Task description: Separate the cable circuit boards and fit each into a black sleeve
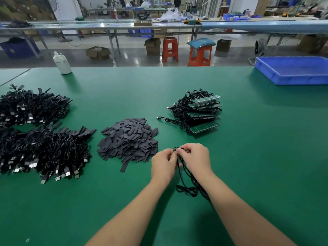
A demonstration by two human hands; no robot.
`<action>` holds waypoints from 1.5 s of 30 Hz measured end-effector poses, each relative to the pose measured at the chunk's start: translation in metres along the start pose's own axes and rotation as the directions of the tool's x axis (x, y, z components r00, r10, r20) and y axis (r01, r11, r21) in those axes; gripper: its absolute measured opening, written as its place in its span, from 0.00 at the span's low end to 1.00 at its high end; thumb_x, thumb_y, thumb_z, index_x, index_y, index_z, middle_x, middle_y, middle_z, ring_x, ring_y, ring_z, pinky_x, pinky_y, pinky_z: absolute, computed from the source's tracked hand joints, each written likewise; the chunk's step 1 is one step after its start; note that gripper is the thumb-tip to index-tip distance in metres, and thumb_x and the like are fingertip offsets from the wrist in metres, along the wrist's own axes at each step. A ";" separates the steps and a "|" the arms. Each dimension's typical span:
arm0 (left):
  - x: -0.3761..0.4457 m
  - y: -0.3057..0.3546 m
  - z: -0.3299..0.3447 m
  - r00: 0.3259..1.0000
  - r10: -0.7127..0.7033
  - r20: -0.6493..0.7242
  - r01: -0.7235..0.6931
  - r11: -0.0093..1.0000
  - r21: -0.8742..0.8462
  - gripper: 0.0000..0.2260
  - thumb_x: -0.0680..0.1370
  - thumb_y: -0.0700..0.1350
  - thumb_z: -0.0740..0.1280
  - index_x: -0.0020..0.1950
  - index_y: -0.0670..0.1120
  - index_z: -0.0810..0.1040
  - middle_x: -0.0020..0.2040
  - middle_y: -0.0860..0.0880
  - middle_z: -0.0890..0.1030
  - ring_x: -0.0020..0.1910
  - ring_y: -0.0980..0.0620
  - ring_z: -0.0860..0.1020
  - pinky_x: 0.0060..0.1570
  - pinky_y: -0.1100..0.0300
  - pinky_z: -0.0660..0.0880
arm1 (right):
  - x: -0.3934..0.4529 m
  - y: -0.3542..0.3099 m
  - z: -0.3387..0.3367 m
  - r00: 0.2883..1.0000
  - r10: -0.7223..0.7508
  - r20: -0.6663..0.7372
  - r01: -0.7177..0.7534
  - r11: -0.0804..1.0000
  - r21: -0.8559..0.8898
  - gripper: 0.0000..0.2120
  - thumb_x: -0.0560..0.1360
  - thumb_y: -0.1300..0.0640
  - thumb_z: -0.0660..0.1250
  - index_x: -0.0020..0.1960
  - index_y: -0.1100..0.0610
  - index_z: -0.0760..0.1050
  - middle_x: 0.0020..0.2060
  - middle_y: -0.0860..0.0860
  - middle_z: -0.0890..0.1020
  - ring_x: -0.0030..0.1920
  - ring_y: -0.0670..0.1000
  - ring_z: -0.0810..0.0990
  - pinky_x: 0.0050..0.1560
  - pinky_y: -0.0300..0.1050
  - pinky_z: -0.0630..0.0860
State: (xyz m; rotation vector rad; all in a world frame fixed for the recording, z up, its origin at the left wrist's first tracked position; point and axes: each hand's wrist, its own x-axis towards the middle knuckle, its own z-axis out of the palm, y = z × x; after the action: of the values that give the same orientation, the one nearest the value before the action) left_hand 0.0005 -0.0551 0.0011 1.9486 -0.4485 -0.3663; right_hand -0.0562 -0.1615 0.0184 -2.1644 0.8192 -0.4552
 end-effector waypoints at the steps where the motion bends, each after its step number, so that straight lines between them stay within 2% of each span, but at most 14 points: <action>1: 0.000 0.000 0.000 1.000 -0.014 -0.004 0.014 1.000 -0.008 0.12 0.81 0.45 0.65 0.39 0.44 0.80 0.34 0.49 0.84 0.32 0.59 0.83 0.37 0.54 0.81 | 0.001 0.000 -0.001 1.000 -0.004 -0.007 0.004 1.000 -0.029 0.05 0.75 0.53 0.71 0.42 0.51 0.84 0.31 0.42 0.82 0.32 0.41 0.80 0.32 0.33 0.71; 6: 0.004 -0.007 -0.020 0.997 -0.076 -0.010 0.076 0.997 -0.002 0.10 0.81 0.45 0.65 0.41 0.46 0.79 0.35 0.52 0.83 0.31 0.57 0.83 0.24 0.66 0.65 | 0.027 0.020 -0.031 1.000 0.001 -0.002 -0.001 0.988 -0.157 0.08 0.79 0.51 0.67 0.53 0.53 0.81 0.47 0.51 0.80 0.44 0.51 0.77 0.43 0.43 0.69; 9: 0.007 -0.012 -0.036 0.990 -0.116 0.086 0.115 0.993 0.021 0.11 0.80 0.46 0.67 0.39 0.42 0.77 0.32 0.52 0.79 0.32 0.54 0.84 0.27 0.63 0.66 | 0.044 0.036 -0.048 0.998 0.052 0.020 -0.046 0.965 -0.259 0.10 0.81 0.51 0.63 0.59 0.50 0.79 0.51 0.51 0.73 0.39 0.50 0.75 0.41 0.43 0.69; 12: 0.009 -0.015 -0.045 0.982 -0.110 0.157 0.109 0.994 0.016 0.11 0.79 0.46 0.68 0.42 0.38 0.76 0.34 0.45 0.79 0.34 0.54 0.84 0.36 0.57 0.70 | 0.053 0.048 -0.051 0.990 0.116 0.086 -0.091 0.965 -0.247 0.13 0.82 0.55 0.63 0.65 0.51 0.76 0.52 0.51 0.75 0.34 0.48 0.73 0.34 0.41 0.68; 17: 0.013 -0.015 -0.050 0.986 -0.060 0.153 0.060 0.998 0.007 0.04 0.77 0.43 0.69 0.46 0.52 0.82 0.31 0.55 0.75 0.31 0.55 0.74 0.34 0.66 0.70 | 0.045 0.048 -0.033 0.989 0.141 0.040 -0.133 0.979 -0.156 0.22 0.81 0.58 0.63 0.74 0.55 0.66 0.59 0.52 0.76 0.52 0.52 0.78 0.56 0.51 0.76; 20: 0.013 -0.015 -0.052 0.989 -0.052 0.135 0.056 0.998 -0.026 0.04 0.77 0.43 0.69 0.45 0.51 0.82 0.30 0.56 0.77 0.27 0.57 0.75 0.28 0.70 0.68 | 0.031 0.044 -0.020 0.999 0.045 0.000 -0.044 0.981 -0.189 0.18 0.81 0.57 0.62 0.70 0.54 0.71 0.57 0.51 0.78 0.50 0.51 0.79 0.53 0.49 0.77; 23: 0.013 -0.014 -0.054 0.991 -0.053 0.127 0.064 0.995 -0.081 0.05 0.78 0.45 0.69 0.43 0.48 0.83 0.33 0.53 0.82 0.28 0.57 0.76 0.28 0.67 0.68 | 0.012 0.030 -0.004 0.974 0.009 0.224 -0.008 1.000 -0.008 0.11 0.83 0.51 0.59 0.56 0.52 0.79 0.47 0.47 0.83 0.48 0.49 0.82 0.51 0.46 0.78; 25: 0.014 -0.013 -0.054 0.986 -0.069 0.151 0.098 0.976 -0.196 0.06 0.78 0.44 0.69 0.43 0.46 0.83 0.34 0.52 0.82 0.29 0.54 0.76 0.28 0.63 0.66 | -0.004 0.016 0.009 0.879 0.036 0.475 -0.130 0.977 0.166 0.15 0.83 0.45 0.56 0.52 0.50 0.78 0.45 0.48 0.85 0.46 0.48 0.84 0.51 0.46 0.81; 28: 0.018 -0.012 -0.057 0.990 -0.100 0.099 0.128 0.936 -0.328 0.06 0.78 0.42 0.69 0.45 0.41 0.83 0.33 0.51 0.81 0.27 0.54 0.73 0.26 0.63 0.64 | -0.027 0.007 0.030 0.788 0.088 0.609 -0.300 0.919 0.257 0.22 0.81 0.39 0.57 0.51 0.56 0.80 0.40 0.52 0.85 0.36 0.49 0.83 0.38 0.40 0.78; 32: 0.024 -0.015 -0.067 0.987 -0.159 -0.013 0.143 0.914 -0.380 0.05 0.78 0.41 0.69 0.46 0.41 0.83 0.34 0.48 0.80 0.26 0.56 0.72 0.25 0.65 0.64 | -0.045 0.011 0.042 0.811 0.039 0.584 -0.286 0.897 0.337 0.08 0.78 0.53 0.69 0.52 0.57 0.78 0.37 0.52 0.79 0.33 0.47 0.77 0.35 0.41 0.77; 35: 0.026 -0.021 -0.072 0.982 -0.189 -0.030 0.162 0.904 -0.396 0.05 0.78 0.41 0.68 0.45 0.43 0.83 0.33 0.50 0.80 0.26 0.57 0.72 0.25 0.67 0.65 | -0.045 0.009 0.041 0.837 0.057 0.544 -0.373 0.787 0.492 0.06 0.79 0.62 0.67 0.56 0.60 0.77 0.38 0.54 0.78 0.34 0.47 0.77 0.35 0.43 0.79; 38: 0.027 -0.028 -0.073 0.975 -0.215 -0.046 0.185 0.916 -0.356 0.04 0.78 0.41 0.69 0.45 0.43 0.84 0.32 0.51 0.79 0.27 0.56 0.70 0.25 0.67 0.64 | -0.047 0.004 0.045 0.826 0.136 0.548 -0.479 0.681 0.554 0.07 0.81 0.60 0.64 0.58 0.61 0.75 0.42 0.56 0.79 0.37 0.48 0.79 0.43 0.48 0.83; 42: 0.023 -0.036 -0.069 0.971 -0.225 0.076 0.236 0.945 -0.224 0.04 0.76 0.41 0.72 0.44 0.42 0.84 0.31 0.50 0.77 0.26 0.56 0.66 0.25 0.65 0.62 | -0.051 0.009 0.049 0.942 0.058 0.332 -0.087 0.994 0.072 0.21 0.81 0.47 0.62 0.70 0.55 0.70 0.56 0.48 0.79 0.53 0.46 0.80 0.60 0.48 0.76; 45: 0.021 -0.039 -0.062 0.967 -0.188 0.173 0.221 0.954 -0.202 0.02 0.76 0.39 0.72 0.46 0.41 0.84 0.33 0.49 0.80 0.26 0.56 0.67 0.26 0.66 0.64 | -0.047 0.013 0.052 0.944 0.033 0.328 -0.097 0.979 0.181 0.24 0.81 0.47 0.63 0.74 0.53 0.66 0.59 0.47 0.79 0.55 0.46 0.80 0.63 0.48 0.75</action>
State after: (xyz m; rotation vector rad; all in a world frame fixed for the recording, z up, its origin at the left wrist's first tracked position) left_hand 0.0522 -0.0002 -0.0110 1.7602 -0.2887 -0.6745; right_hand -0.0669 -0.1080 -0.0277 -1.9540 0.6315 -0.1316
